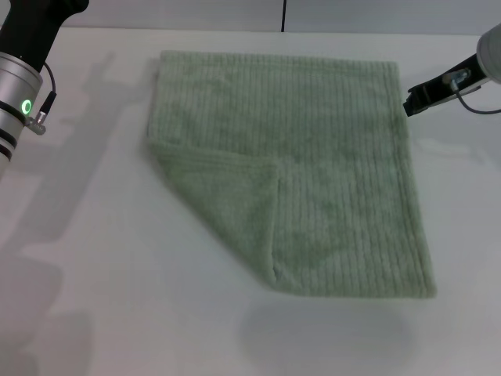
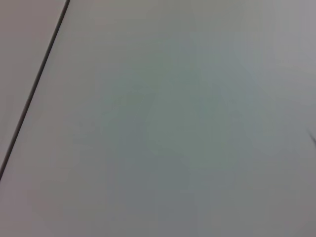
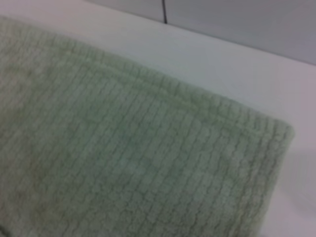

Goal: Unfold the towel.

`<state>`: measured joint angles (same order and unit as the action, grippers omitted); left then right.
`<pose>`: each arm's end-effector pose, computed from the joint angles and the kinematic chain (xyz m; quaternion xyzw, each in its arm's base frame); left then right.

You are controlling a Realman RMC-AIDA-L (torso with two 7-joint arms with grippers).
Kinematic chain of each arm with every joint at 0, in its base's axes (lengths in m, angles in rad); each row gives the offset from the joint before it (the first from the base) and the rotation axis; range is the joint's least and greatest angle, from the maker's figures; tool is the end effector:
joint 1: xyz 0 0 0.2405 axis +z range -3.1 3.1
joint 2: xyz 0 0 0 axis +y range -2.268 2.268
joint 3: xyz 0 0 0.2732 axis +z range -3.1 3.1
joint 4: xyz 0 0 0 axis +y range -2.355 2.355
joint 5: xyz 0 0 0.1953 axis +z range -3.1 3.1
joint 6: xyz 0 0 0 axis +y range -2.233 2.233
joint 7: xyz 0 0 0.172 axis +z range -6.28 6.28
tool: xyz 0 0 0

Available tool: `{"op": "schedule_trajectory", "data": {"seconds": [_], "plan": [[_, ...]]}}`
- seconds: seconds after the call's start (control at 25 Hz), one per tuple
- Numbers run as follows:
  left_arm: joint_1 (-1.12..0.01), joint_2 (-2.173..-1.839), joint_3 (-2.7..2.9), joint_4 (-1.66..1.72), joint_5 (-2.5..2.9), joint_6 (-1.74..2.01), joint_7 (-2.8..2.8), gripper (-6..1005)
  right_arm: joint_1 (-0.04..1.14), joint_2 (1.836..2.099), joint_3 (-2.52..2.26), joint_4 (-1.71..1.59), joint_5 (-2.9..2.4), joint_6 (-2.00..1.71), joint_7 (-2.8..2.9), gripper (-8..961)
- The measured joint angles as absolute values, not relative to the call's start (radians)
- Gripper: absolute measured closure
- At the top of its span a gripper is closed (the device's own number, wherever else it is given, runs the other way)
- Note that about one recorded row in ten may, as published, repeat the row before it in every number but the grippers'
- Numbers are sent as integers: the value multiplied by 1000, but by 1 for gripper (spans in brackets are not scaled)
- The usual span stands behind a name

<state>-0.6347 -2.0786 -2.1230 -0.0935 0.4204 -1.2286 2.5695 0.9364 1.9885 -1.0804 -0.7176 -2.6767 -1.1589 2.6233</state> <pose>-0.2660 0.4196 0.0210 -0.6630 -0.2485 -0.4550 0.5401 0.2239 0.4609 -0.0165 -0.8467 0.4419 -0.1056 0.2768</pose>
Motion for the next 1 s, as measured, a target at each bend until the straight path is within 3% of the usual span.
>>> {"op": "schedule_trajectory", "data": {"seconds": [1.0], "plan": [[-647, -2079, -2097, -94, 423, -1215, 2569, 202, 988, 1982, -1084, -574, -2669, -1140, 2576, 921]]}}
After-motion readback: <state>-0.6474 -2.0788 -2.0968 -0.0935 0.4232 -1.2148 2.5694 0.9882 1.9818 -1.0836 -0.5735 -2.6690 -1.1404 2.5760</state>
